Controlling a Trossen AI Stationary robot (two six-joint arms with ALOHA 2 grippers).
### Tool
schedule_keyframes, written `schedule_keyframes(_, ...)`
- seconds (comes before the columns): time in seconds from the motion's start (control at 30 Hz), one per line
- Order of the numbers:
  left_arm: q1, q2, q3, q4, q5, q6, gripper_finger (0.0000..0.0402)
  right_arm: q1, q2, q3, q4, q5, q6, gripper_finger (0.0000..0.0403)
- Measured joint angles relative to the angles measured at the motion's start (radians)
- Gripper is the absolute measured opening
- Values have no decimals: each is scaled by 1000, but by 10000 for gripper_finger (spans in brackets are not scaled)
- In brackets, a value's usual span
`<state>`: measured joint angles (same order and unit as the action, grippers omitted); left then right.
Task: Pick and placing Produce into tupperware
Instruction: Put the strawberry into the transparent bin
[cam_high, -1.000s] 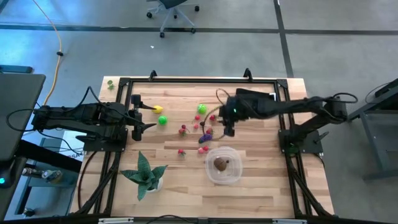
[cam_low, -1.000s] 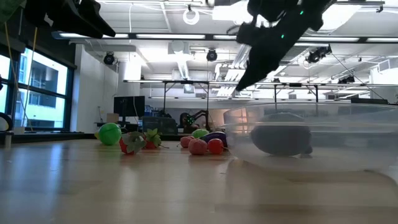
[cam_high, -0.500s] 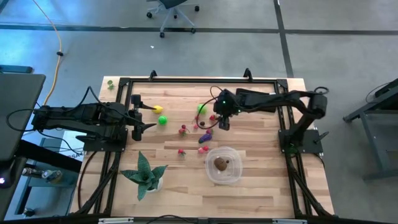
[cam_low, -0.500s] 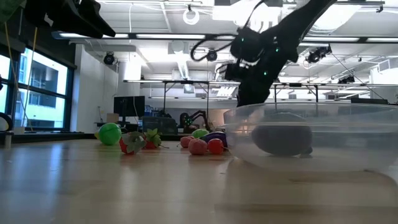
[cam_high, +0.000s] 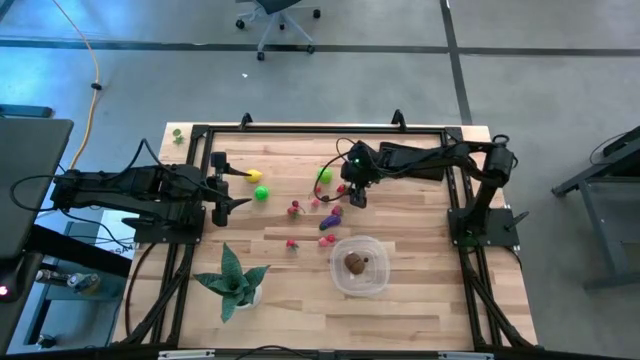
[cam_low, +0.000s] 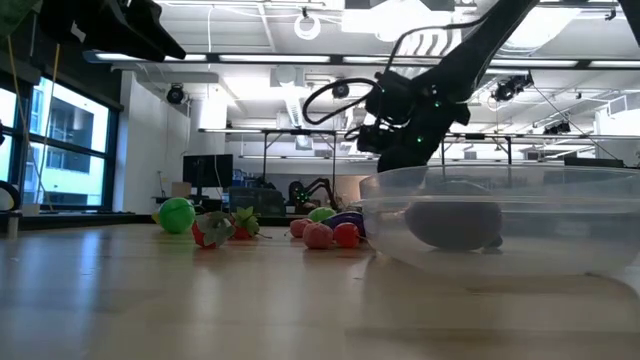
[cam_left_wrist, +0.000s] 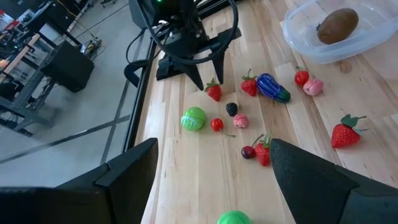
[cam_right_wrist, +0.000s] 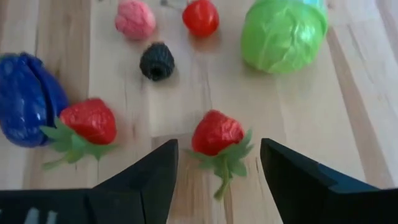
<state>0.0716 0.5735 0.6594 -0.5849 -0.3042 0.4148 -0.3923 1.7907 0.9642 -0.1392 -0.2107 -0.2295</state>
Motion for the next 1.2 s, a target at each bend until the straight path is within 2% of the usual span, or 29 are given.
schedule_keyframes(0.47, 0, 0, 0, 0, 0, 0, 299, 0, 47, 0, 49, -36, 3, 221)
schedule_keyframes(0.93, 0, 0, 0, 0, 0, 0, 299, 3, 52, 0, 45, 23, 3, 220)
schedule_keyframes(1.2, 0, 0, 0, 0, 0, 0, 299, 13, 52, 0, 44, 24, 0, 184)
